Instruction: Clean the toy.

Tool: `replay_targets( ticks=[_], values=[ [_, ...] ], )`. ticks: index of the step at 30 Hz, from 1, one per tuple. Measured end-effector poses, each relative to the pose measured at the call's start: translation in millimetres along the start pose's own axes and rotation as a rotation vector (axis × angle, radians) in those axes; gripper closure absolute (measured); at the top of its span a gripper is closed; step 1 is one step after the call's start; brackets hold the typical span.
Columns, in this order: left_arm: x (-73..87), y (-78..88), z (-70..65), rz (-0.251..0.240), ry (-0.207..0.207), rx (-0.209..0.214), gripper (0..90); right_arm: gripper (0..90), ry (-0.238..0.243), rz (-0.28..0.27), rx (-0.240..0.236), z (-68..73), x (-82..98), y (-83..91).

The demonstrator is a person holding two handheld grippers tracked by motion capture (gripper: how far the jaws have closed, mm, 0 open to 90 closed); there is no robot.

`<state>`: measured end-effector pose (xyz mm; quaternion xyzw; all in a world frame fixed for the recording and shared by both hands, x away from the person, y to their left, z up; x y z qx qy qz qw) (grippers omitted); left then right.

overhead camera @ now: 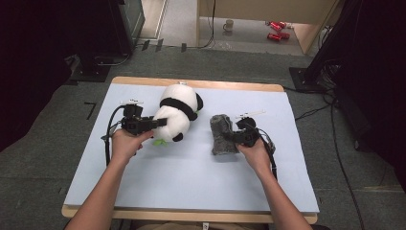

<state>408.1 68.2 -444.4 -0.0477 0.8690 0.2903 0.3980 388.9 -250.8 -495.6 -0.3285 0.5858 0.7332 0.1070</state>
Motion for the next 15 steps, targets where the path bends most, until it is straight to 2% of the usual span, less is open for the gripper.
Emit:
replay_targets(
  ticks=[2, 4, 8, 10, 12, 15],
  values=[
    [4.3, -3.4, -1.2, 0.029, -0.035, -0.012, 57.3, 79.2, 0.004, 0.006, 0.009, -0.8, -0.5, -4.6],
    [7.6, -5.8, -2.0, 0.038, -0.058, -0.014, 56.1, 78.6, 0.004, 0.012, 0.014, -2.4, -0.8, -9.7],
    [11.0, -4.7, 0.5, 0.024, -0.069, -0.005, 52.3, 74.8, 0.002, 0.035, 0.035, -8.2, 1.7, -18.8],
    [12.2, -3.3, 2.2, 0.018, -0.061, -0.001, 50.9, 72.5, -0.016, 0.036, 0.03, -10.7, 1.9, -20.5],
    [12.8, -2.6, 2.7, 0.018, -0.062, 0.001, 48.8, 67.0, -0.02, 0.031, 0.029, -11.9, 1.7, -20.7],
    [12.8, -2.7, 2.4, 0.017, -0.064, 0.004, 44.3, 55.6, 0.012, -0.004, 0.032, -13.0, 1.3, -19.5]
  ],
)
Point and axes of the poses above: each handheld gripper's, and its own axes: y roughly backward along the jaws, x roughly out of its underside, z roughly to its left, the point moved 5 cm from there along -y, roughly forward along the jaws, and after that the axes turned 14 degrees about x, right-handed, at the moved point
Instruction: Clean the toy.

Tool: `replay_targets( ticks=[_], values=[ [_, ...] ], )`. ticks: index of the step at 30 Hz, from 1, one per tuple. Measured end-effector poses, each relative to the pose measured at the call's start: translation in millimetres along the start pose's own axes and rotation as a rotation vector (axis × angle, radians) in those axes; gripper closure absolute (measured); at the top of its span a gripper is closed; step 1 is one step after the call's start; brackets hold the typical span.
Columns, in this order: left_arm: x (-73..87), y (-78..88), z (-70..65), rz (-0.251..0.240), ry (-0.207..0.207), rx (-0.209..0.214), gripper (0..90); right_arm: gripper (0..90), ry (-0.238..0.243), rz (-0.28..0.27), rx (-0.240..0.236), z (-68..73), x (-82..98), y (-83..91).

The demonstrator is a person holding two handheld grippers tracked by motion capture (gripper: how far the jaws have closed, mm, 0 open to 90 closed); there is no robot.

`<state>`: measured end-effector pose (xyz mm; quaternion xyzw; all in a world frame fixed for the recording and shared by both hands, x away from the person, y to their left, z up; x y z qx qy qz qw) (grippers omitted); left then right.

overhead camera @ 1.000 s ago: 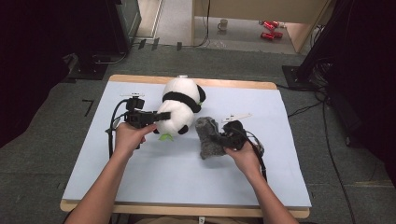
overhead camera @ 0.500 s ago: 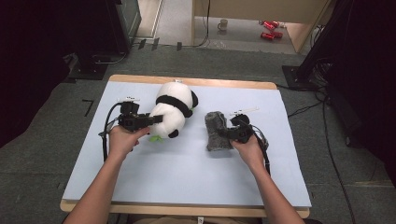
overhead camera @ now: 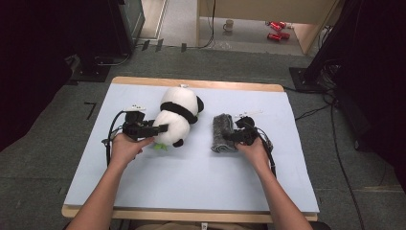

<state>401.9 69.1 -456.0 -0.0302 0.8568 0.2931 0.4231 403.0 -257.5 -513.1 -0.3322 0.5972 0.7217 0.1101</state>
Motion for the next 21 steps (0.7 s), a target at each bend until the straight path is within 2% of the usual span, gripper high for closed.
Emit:
replay_targets(
  ticks=[4, 7, 9, 13, 16, 21],
  values=[
    [-0.4, -0.4, -0.5, -0.009, -0.018, 0.016, 35.9, 50.9, 0.027, -0.031, 0.007, -2.6, 2.0, 6.3],
    [-1.1, 0.7, -1.2, -0.017, -0.038, 0.009, 29.7, 44.5, 0.012, -0.059, -0.008, -5.6, 0.8, 13.4],
    [-1.4, 1.7, -2.0, -0.018, -0.055, 0.004, 27.9, 39.1, 0.002, -0.097, -0.02, -7.4, -1.8, 18.9],
    [-1.9, 3.7, -4.2, -0.006, -0.083, -0.004, 26.6, 32.6, -0.001, -0.157, -0.034, -10.7, -5.1, 28.5],
    [-3.2, 6.1, -6.4, -0.001, -0.096, -0.003, 26.7, 32.2, -0.005, -0.164, -0.038, -15.6, -5.3, 32.9],
    [-8.2, 15.0, -11.2, -0.034, -0.092, 0.014, 30.8, 33.2, -0.031, -0.186, -0.046, -27.5, -5.9, 41.0]
  ],
)
Point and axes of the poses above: each handheld gripper's, and its own axes: y roughly backward along the jaws, x roughly out of its underside, z roughly to its left, the point moved 5 cm from there along -y, roughly forward along the jaws, and after that the axes turned 14 degrees about x, right-handed, at the moved point
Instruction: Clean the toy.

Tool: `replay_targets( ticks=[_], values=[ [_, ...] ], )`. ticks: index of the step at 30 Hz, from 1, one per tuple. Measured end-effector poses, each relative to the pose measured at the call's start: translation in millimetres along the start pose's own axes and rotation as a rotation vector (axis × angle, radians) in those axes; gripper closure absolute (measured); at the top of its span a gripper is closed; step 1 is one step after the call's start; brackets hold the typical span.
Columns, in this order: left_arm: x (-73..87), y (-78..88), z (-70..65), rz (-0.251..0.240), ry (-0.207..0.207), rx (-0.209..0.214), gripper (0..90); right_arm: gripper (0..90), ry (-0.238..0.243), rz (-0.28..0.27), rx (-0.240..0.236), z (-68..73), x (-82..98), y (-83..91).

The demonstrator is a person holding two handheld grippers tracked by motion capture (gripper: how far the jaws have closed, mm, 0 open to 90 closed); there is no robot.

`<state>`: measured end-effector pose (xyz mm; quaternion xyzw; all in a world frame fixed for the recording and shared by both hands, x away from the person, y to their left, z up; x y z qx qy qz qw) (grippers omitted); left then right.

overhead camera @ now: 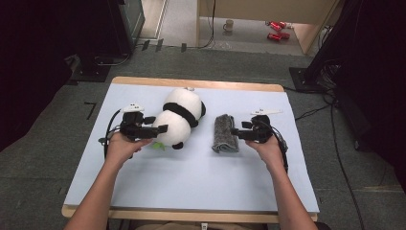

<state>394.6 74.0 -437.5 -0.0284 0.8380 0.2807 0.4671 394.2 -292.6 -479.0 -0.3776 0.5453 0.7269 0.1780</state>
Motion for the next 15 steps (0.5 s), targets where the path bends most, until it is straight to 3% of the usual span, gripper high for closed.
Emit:
replay_targets(
  ticks=[7, 10, 13, 15],
  values=[
    [-1.6, 22.8, 7.8, -0.018, 0.006, -0.014, 31.2, 34.8, -0.017, -0.022, 0.013, -17.9, -0.8, 10.3],
    [4.4, 31.1, 17.8, 0.006, 0.007, -0.054, 31.1, 36.8, -0.011, -0.027, 0.042, -26.2, 0.6, 13.8],
    [13.2, 36.3, 30.4, 0.036, 0.038, -0.092, 29.9, 36.9, 0.0, -0.024, 0.052, -32.6, 3.0, 15.7],
    [21.0, 37.7, 39.1, 0.065, 0.03, -0.127, 29.4, 36.8, 0.001, -0.019, 0.063, -36.7, 4.7, 16.1]
  ],
)
Point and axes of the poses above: each handheld gripper's, and its own axes: y roughly backward along the jaws, x roughly out of its underside, z roughly to its left, the point moved 5 cm from there along -y, roughly forward along the jaws, and after that the axes turned 14 degrees about x, right-handed, at the moved point
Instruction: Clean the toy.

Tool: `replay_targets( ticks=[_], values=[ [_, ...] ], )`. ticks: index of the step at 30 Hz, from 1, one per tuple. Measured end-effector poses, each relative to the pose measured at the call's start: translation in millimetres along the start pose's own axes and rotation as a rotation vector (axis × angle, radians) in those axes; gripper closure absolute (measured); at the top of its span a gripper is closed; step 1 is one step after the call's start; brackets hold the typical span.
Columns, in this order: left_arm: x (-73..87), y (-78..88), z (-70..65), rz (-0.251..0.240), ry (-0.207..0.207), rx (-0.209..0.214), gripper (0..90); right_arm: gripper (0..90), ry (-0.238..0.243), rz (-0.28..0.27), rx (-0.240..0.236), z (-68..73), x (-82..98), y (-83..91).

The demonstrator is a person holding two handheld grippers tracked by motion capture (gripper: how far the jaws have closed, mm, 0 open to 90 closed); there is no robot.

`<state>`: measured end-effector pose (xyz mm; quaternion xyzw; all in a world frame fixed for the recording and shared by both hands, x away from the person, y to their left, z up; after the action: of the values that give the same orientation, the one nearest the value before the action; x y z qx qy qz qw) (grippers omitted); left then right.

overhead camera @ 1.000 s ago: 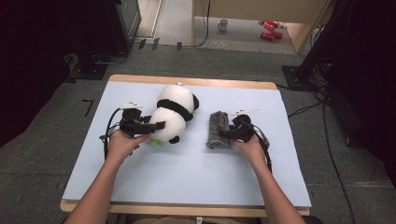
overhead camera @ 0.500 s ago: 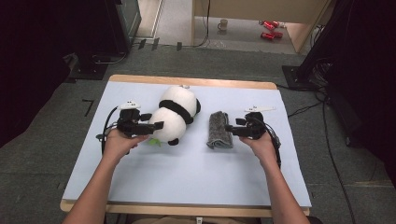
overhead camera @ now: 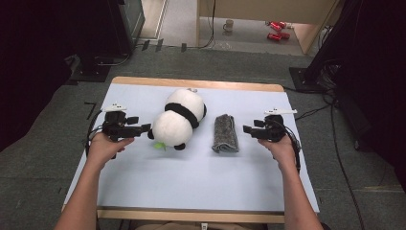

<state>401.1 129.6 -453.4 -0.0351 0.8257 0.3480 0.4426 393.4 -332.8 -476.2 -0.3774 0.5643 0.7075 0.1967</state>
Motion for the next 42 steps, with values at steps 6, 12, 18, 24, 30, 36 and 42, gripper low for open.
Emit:
replay_targets(
  ticks=[6, 12, 18, 24, 30, 36, 42],
  values=[
    [14.8, -1.5, 16.9, -0.023, 0.025, 0.007, 28.1, 38.1, 0.031, 0.023, 0.08, -13.7, 12.0, -8.4],
    [35.6, -2.5, 37.2, 0.058, -0.049, -0.06, 30.7, 36.6, 0.007, 0.035, 0.115, -29.5, 18.2, -14.9],
    [54.0, -8.9, 55.6, 0.141, -0.08, -0.141, 30.8, 37.1, 0.001, 0.093, 0.183, -43.0, 31.6, -25.4],
    [57.1, -9.9, 61.6, 0.136, -0.09, -0.14, 30.9, 35.7, -0.003, 0.097, 0.22, -46.0, 38.3, -30.8],
    [60.1, -11.8, 60.5, 0.098, -0.078, -0.109, 20.6, 31.6, 0.049, 0.028, 0.243, -41.4, 46.5, -31.4],
    [62.4, -11.4, 60.6, 0.077, -0.089, -0.104, 19.9, 30.8, 0.053, 0.014, 0.245, -40.8, 47.7, -31.5],
    [62.6, -11.9, 60.2, 0.08, -0.094, -0.109, 19.9, 11.8, 0.008, 0.043, 0.31, -46.2, 47.9, -34.0]
  ],
)
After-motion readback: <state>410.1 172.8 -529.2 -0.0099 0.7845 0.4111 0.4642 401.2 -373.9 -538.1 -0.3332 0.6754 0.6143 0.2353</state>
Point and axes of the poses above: each handheld gripper's, and its own axes: y roughly backward along the jaws, x roughly out of its underside, z roughly to its left, the point moved 5 cm from there along -y, roughly forward along the jaws, and after that the axes turned 14 degrees about x, right-handed, at the moved point
